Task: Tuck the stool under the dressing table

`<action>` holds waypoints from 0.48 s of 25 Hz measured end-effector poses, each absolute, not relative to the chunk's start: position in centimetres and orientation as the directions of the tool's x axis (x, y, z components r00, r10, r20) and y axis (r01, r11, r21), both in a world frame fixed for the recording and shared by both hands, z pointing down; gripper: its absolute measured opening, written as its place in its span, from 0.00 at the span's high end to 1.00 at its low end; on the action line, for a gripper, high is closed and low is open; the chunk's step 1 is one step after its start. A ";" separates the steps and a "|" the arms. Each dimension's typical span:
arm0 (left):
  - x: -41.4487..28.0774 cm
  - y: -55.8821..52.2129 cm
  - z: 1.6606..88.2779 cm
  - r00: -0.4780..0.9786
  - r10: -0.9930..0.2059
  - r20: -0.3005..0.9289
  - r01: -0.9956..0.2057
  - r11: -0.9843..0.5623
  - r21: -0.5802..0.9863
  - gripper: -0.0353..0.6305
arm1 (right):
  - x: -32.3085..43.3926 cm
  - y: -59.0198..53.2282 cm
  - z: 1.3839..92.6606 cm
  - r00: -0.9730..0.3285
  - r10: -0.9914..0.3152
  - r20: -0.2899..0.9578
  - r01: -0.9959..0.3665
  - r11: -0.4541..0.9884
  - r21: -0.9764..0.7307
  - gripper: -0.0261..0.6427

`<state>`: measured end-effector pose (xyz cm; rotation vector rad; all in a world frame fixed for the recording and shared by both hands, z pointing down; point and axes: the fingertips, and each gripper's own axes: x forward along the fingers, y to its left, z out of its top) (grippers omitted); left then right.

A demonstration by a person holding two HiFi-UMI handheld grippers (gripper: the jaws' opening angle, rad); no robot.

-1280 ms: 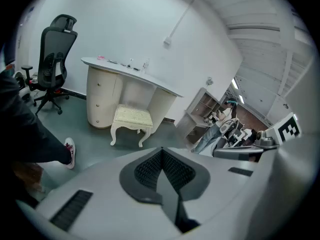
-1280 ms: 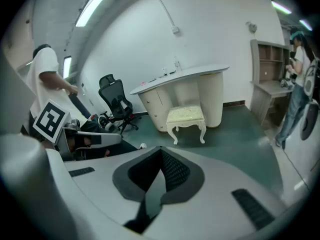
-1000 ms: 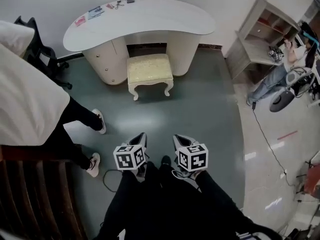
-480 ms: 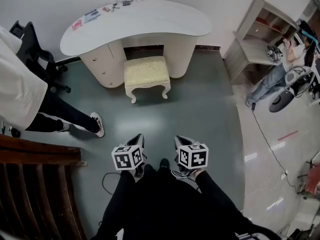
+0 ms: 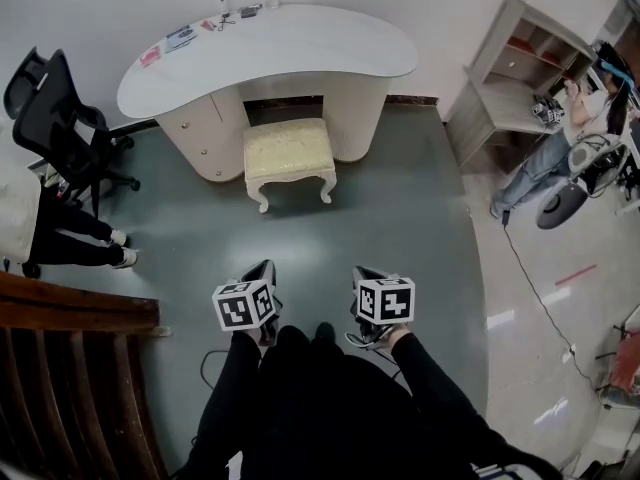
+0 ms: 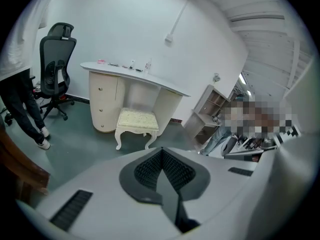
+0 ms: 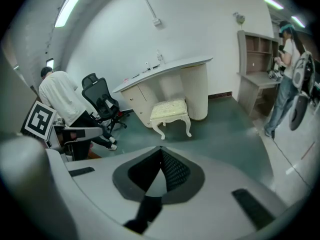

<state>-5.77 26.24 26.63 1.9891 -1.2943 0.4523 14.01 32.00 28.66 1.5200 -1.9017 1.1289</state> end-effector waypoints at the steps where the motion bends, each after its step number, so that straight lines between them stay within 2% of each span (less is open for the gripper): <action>1: -5.6 26.0 26.7 0.435 -0.647 0.626 -0.896 -0.245 0.369 0.94 | 14.3 31.8 28.6 -0.287 -0.578 0.764 -0.947 0.054 -0.315 0.95; 12: -4.5 23.7 26.3 0.414 -0.658 0.629 -0.907 -0.239 0.346 0.94 | 16.2 29.9 28.9 -0.275 -0.562 0.780 -0.948 0.021 -0.318 0.95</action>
